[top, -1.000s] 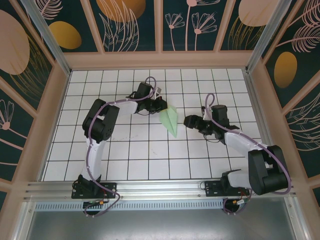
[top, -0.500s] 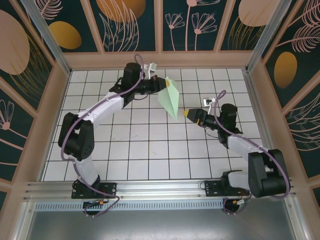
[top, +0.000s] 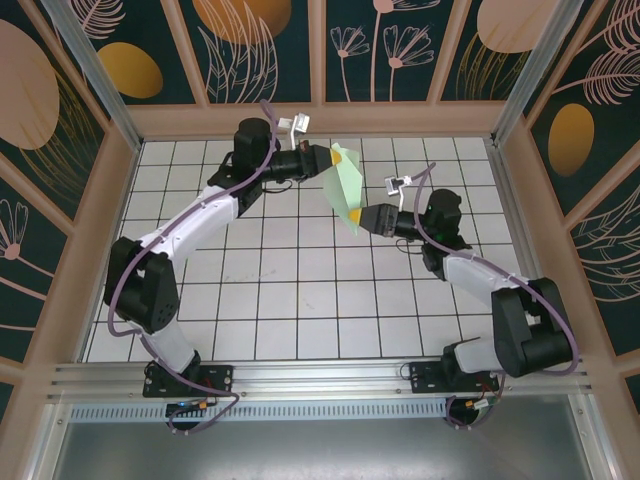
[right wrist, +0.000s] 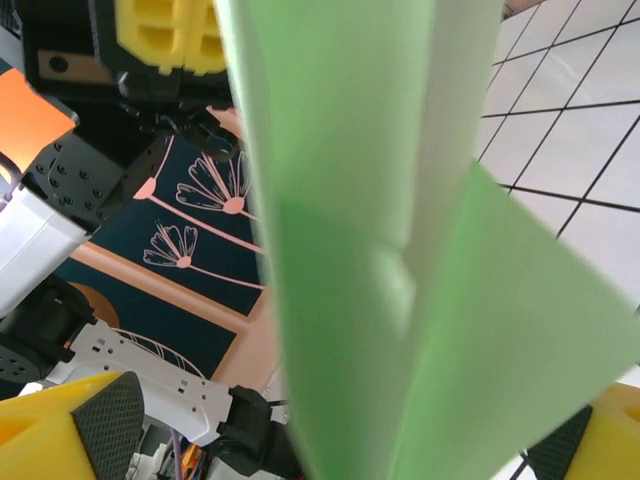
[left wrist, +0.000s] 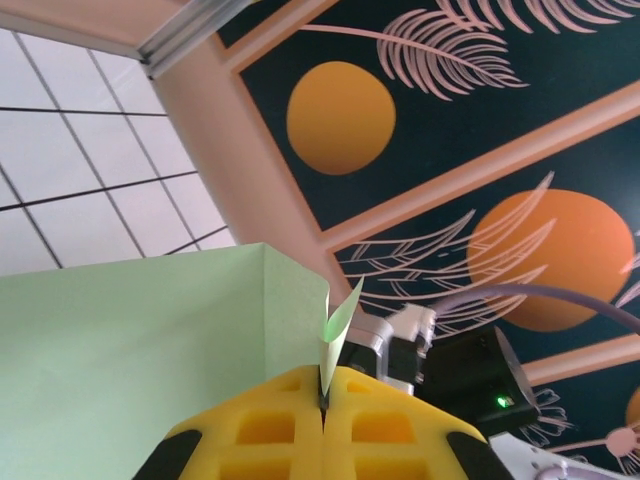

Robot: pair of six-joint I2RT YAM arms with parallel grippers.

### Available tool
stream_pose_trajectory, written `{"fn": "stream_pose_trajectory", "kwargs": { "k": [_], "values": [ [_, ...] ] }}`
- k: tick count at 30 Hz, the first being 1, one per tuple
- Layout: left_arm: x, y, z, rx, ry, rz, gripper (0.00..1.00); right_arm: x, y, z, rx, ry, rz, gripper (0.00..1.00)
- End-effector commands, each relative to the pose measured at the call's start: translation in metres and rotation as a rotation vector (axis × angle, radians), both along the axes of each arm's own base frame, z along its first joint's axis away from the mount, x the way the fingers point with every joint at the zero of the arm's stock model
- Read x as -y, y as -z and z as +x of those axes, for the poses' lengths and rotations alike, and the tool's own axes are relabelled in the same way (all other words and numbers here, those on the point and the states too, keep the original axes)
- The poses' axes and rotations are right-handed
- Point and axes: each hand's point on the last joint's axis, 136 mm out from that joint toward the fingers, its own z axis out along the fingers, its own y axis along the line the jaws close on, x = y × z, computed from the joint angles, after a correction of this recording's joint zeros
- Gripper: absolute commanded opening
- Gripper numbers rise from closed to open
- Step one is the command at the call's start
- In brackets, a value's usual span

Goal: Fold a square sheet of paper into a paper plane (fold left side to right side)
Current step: Turn over the paper at the center of the table.

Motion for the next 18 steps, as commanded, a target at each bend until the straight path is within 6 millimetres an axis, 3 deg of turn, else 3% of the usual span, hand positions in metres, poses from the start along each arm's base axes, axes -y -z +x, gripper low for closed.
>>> {"fn": "stream_pose_trajectory", "kwargs": {
  "k": [1, 5, 11, 14, 18],
  "values": [
    [0.0, -0.03, -0.018, 0.058, 0.056, -0.072, 0.05, -0.005, -0.013, 0.005, 0.041, -0.014, 0.022, 0.92],
    [0.001, -0.022, -0.019, 0.041, 0.065, -0.066, 0.05, -0.007, -0.017, 0.003, 0.046, -0.024, 0.03, 0.76],
    [0.002, -0.008, -0.017, 0.024, 0.066, -0.052, 0.07, -0.005, -0.018, 0.001, 0.053, -0.011, 0.014, 0.42],
    [0.002, -0.003, -0.014, 0.031, 0.054, -0.029, 0.18, -0.004, -0.017, -0.001, 0.056, -0.004, 0.001, 0.29],
    [-0.007, 0.004, -0.006, 0.063, -0.009, 0.059, 0.37, 0.0, -0.009, 0.001, 0.054, 0.034, -0.059, 0.2]
  ]
}}
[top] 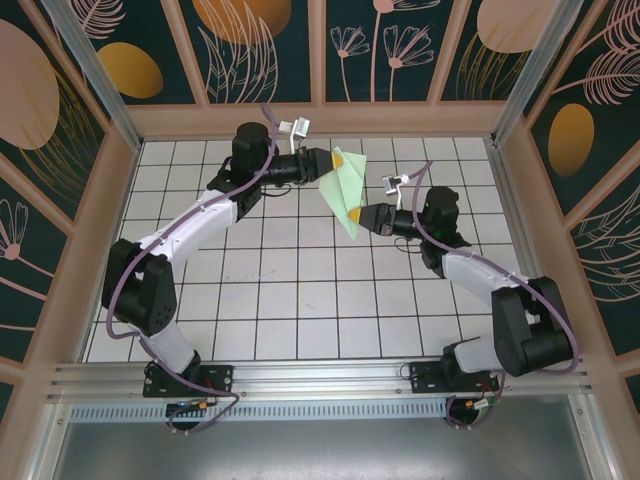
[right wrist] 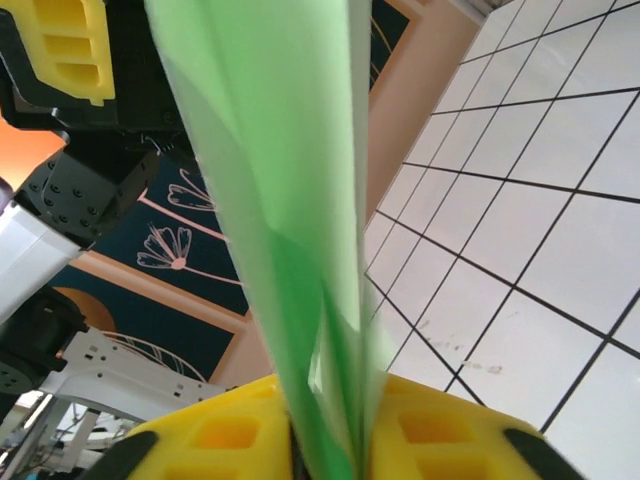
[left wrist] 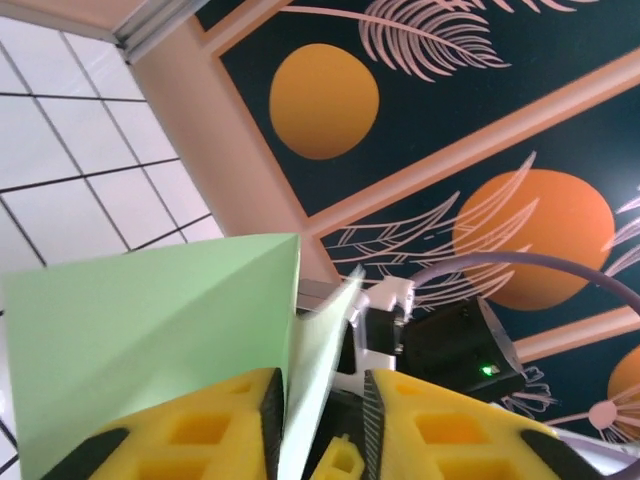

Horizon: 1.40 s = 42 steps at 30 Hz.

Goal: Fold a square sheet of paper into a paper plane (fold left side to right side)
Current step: Turn over the paper at the center of the table.

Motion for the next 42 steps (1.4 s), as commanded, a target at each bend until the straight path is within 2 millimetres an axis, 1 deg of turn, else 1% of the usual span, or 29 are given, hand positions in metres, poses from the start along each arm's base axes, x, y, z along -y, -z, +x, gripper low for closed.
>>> {"fn": "stream_pose_trajectory", "kwargs": {
  "k": [1, 2, 3, 6, 8, 9, 12, 15, 16, 17, 20, 22, 23, 24, 25, 27, 29, 33, 36, 38, 40, 42],
  "values": [
    [-0.009, -0.005, 0.002, 0.066, -0.05, 0.071, 0.43, 0.002, -0.011, 0.001, 0.077, 0.027, -0.048, 0.18],
    [-0.015, -0.007, 0.004, 0.077, -0.076, 0.088, 0.5, 0.004, -0.009, 0.002, 0.078, 0.041, -0.067, 0.16],
    [-0.022, -0.008, 0.007, 0.09, -0.106, 0.105, 0.54, 0.005, -0.004, 0.005, 0.074, 0.061, -0.099, 0.15],
    [-0.049, -0.009, 0.015, 0.125, -0.222, 0.185, 0.64, 0.014, 0.01, 0.013, 0.058, 0.132, -0.212, 0.14],
    [-0.068, -0.01, 0.016, 0.157, -0.302, 0.25, 0.67, 0.022, 0.021, 0.022, 0.044, 0.204, -0.325, 0.12],
    [-0.079, -0.009, 0.015, 0.173, -0.347, 0.29, 0.68, 0.027, 0.028, 0.026, 0.038, 0.242, -0.399, 0.12],
    [-0.107, -0.01, 0.008, 0.218, -0.468, 0.36, 0.71, 0.041, 0.04, 0.034, 0.041, 0.358, -0.591, 0.12],
    [-0.136, -0.01, -0.004, 0.249, -0.594, 0.39, 0.72, 0.054, 0.048, 0.038, 0.06, 0.506, -0.849, 0.12],
    [-0.144, -0.01, -0.01, 0.261, -0.626, 0.389, 0.72, 0.062, 0.05, 0.04, 0.064, 0.566, -0.949, 0.12],
    [-0.152, -0.008, -0.014, 0.266, -0.656, 0.392, 0.72, 0.065, 0.054, 0.038, 0.065, 0.614, -1.053, 0.12],
    [-0.175, -0.01, -0.03, 0.29, -0.745, 0.396, 0.72, 0.08, 0.062, 0.034, 0.048, 0.742, -1.32, 0.12],
    [-0.191, -0.014, -0.038, 0.306, -0.813, 0.402, 0.72, 0.081, 0.07, 0.031, 0.051, 0.766, -1.474, 0.12],
    [-0.199, -0.023, -0.042, 0.321, -0.851, 0.392, 0.73, 0.08, 0.075, 0.029, 0.05, 0.772, -1.552, 0.12],
    [-0.205, -0.016, -0.046, 0.316, -0.871, 0.408, 0.73, 0.079, 0.082, 0.027, 0.055, 0.769, -1.624, 0.12],
    [-0.212, -0.018, -0.05, 0.327, -0.895, 0.406, 0.74, 0.076, 0.088, 0.025, 0.065, 0.76, -1.699, 0.12],
    [-0.217, -0.022, -0.055, 0.342, -0.916, 0.4, 0.75, 0.068, 0.098, 0.022, 0.097, 0.752, -1.816, 0.12],
    [-0.22, -0.022, -0.059, 0.345, -0.923, 0.394, 0.76, 0.057, 0.113, 0.021, 0.125, 0.712, -1.916, 0.12],
    [-0.212, -0.016, -0.061, 0.329, -0.884, 0.362, 0.76, 0.031, 0.142, 0.02, 0.186, 0.612, -2.038, 0.12],
    [-0.208, -0.008, -0.059, 0.31, -0.867, 0.362, 0.76, 0.018, 0.167, 0.018, 0.203, 0.537, -2.104, 0.12],
    [-0.207, -0.005, -0.058, 0.302, -0.865, 0.363, 0.76, 0.014, 0.181, 0.015, 0.202, 0.498, -2.14, 0.13],
    [-0.206, -0.002, -0.058, 0.297, -0.855, 0.367, 0.76, 0.008, 0.193, 0.011, 0.194, 0.456, -2.143, 0.17],
    [-0.204, 0.0, -0.057, 0.291, -0.846, 0.37, 0.76, 0.0, 0.201, 0.006, 0.178, 0.413, -2.118, 0.23]
  ]
}}
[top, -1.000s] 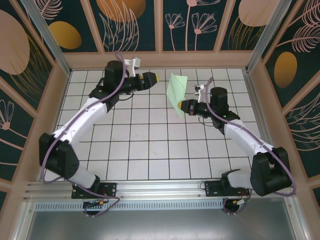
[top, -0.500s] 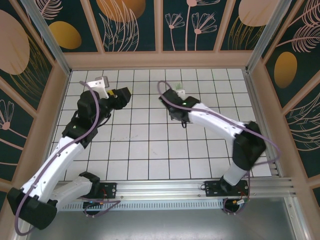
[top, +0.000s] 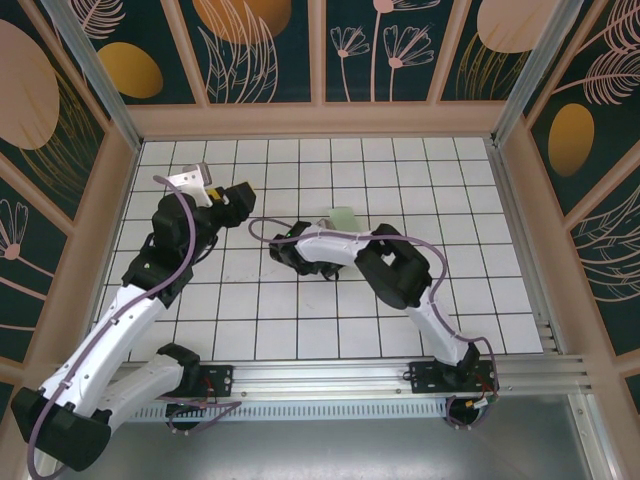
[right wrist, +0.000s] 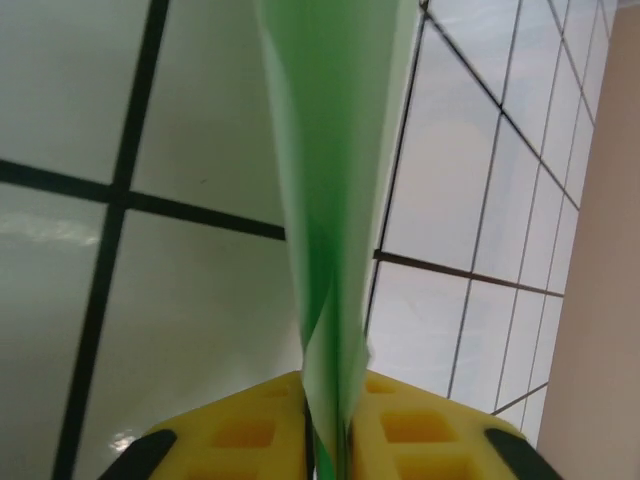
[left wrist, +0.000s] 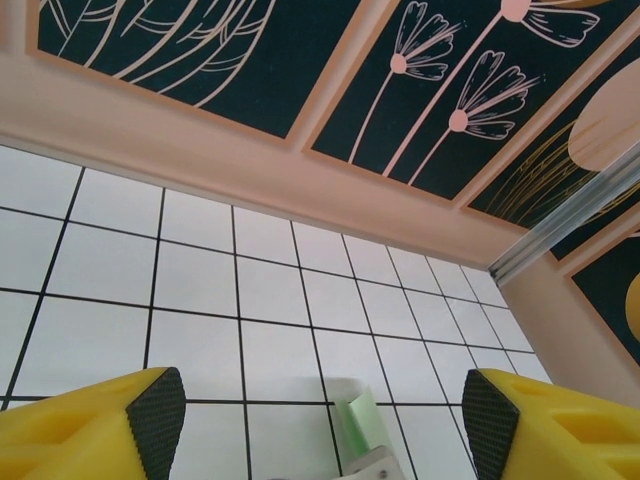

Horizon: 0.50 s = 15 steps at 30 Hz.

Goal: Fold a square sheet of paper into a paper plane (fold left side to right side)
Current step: Turn over the paper at the center of the table.

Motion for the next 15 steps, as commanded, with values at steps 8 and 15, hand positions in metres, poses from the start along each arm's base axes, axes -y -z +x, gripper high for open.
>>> {"fn": "stream_pose_trajectory", "kwargs": {
  "k": [8, 15],
  "values": [
    [0.025, 0.024, 0.007, -0.075, 0.094, -0.063, 0.77, -0.029, -0.017, -0.026, -0.106, -0.036, 0.285, 0.63],
    [0.05, 0.08, 0.014, -0.244, 0.166, -0.152, 0.78, -0.023, -0.071, -0.028, -0.025, -0.06, 0.662, 0.87]
  ]
}}
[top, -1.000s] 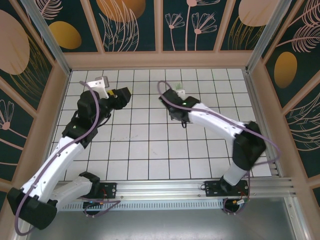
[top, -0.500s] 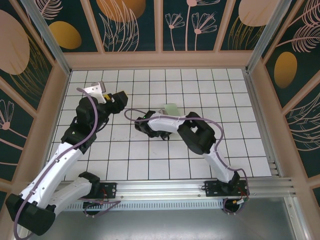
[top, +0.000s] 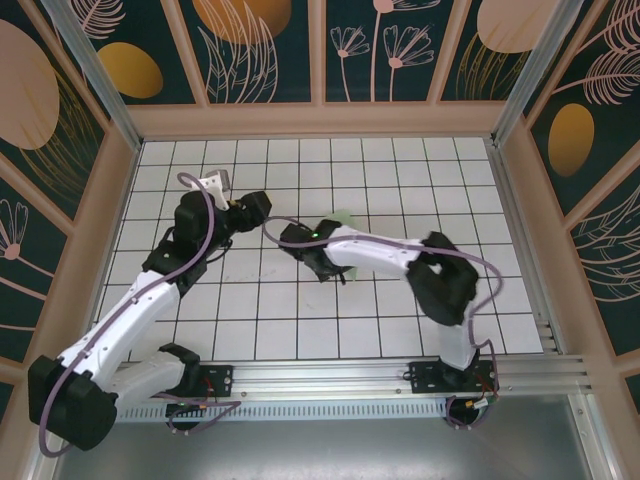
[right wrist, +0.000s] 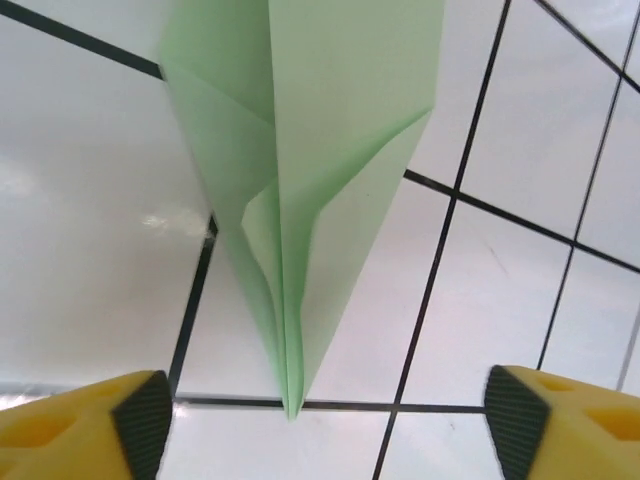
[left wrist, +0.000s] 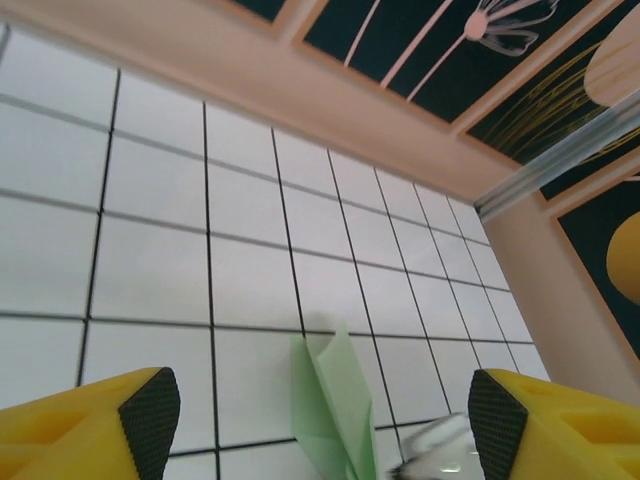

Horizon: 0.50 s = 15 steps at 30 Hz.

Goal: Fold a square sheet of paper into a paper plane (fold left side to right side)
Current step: Turn over the paper at the center of the table.

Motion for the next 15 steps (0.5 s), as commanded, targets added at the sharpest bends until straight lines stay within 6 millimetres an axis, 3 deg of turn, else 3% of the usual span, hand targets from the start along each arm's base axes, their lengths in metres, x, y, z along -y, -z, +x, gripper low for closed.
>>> {"fn": "stream_pose_trajectory", "kwargs": {
  "k": [1, 8, 11, 15],
  "values": [
    [0.026, 0.025, 0.001, -0.087, 0.097, -0.093, 0.78, -0.005, -0.028, 0.01, 0.037, 0.01, 0.288, 0.88],
    [0.093, 0.087, 0.013, -0.275, 0.329, -0.131, 0.76, 0.033, -0.068, 0.042, 0.122, 0.07, 0.872, 0.92],
    [0.121, 0.108, 0.019, -0.33, 0.403, -0.145, 0.75, 0.057, -0.072, 0.051, 0.152, 0.101, 1.028, 0.93],
    [0.144, 0.135, 0.034, -0.382, 0.436, -0.144, 0.73, 0.084, -0.068, 0.055, 0.165, 0.14, 1.172, 0.93]
  ]
}}
